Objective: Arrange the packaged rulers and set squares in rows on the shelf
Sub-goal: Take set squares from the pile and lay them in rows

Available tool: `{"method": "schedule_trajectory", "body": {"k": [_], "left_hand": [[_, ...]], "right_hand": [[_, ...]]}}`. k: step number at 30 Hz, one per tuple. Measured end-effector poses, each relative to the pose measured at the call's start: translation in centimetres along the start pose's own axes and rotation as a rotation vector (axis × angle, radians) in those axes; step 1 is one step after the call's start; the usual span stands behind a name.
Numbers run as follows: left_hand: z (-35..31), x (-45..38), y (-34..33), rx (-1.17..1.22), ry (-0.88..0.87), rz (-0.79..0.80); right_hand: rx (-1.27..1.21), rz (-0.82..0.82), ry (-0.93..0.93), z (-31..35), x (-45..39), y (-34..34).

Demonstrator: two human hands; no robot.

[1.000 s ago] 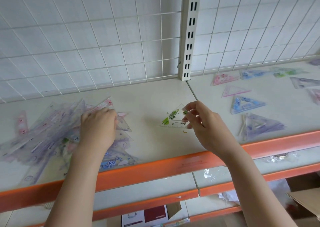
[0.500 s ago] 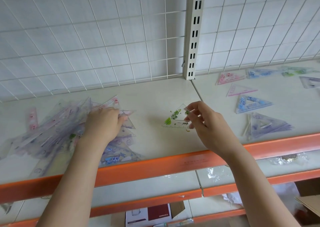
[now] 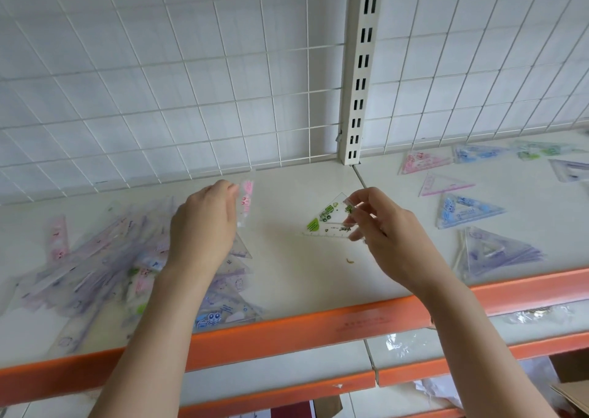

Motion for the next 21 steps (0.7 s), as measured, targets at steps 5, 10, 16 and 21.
{"method": "schedule_trajectory", "body": {"k": [5, 10, 16, 21], "left_hand": [[-3.8, -0.1, -0.5, 0.370, 0.170, -0.024], [-8.5, 0.4, -1.8, 0.456, 0.173, 0.024], [-15.0, 0.5, -2.8, 0.586, 0.168, 0.043], [-22.4, 0.8, -3.9, 0.803, 0.290, 0.111]], "right_hand": [[0.003, -0.068, -0.007, -0.9, -0.7, 2.2], [0.060, -0.091, 0.000, -2.7, -1.1, 5.1], [0.082, -0.107, 0.032, -5.6, -1.0, 10.4], [0.067, -0.105, 0.020, -9.5, -0.9, 16.8]]}}
Point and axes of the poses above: each hand's wrist, its own x-axis away from the middle knuckle, its own y-axis out of the back of the hand, z = x × y, the point moved 5 cm from there along -x, towards the middle knuckle, and after that the axes turned 11 degrees about -z, right-handed, at the moved point
